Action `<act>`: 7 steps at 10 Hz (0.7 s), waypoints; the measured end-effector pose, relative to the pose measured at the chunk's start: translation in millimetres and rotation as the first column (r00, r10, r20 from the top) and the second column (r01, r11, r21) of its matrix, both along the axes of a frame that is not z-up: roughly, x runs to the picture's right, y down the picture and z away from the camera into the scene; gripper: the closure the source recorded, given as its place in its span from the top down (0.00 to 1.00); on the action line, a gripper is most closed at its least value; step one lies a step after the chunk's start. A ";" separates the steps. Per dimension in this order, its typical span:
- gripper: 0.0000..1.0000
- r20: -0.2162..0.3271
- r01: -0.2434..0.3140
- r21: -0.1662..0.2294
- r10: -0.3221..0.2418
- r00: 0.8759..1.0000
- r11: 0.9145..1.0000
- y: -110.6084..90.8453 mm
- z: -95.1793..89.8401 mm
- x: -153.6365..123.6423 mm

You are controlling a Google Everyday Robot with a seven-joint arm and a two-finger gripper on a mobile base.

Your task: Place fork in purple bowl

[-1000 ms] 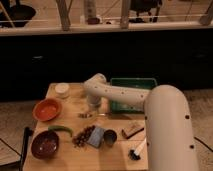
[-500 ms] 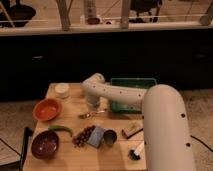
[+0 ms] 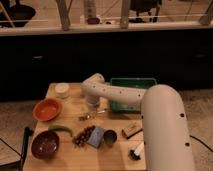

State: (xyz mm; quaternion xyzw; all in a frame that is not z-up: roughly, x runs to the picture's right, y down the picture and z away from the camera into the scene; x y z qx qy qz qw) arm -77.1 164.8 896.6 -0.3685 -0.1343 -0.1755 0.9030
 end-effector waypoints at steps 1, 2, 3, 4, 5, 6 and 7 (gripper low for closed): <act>0.00 0.000 0.000 0.000 0.000 1.000 1.000 -0.1 0.0 0.1; 0.00 0.000 0.001 0.001 -0.001 1.000 1.000 -0.3 -0.4 0.2; 0.00 -0.004 0.004 0.007 -0.004 1.000 1.000 -1.9 -2.6 0.5; 0.00 -0.007 0.005 0.016 -0.005 1.000 1.000 -6.0 -4.9 0.8; 0.00 -0.009 0.005 0.023 -0.004 1.000 1.000 -9.2 -7.2 0.6; 0.00 -0.010 0.002 0.034 -0.002 1.000 0.999 -16.5 -10.8 -1.1; 0.00 -0.011 0.000 0.039 0.000 1.000 0.999 -21.7 -13.9 -1.5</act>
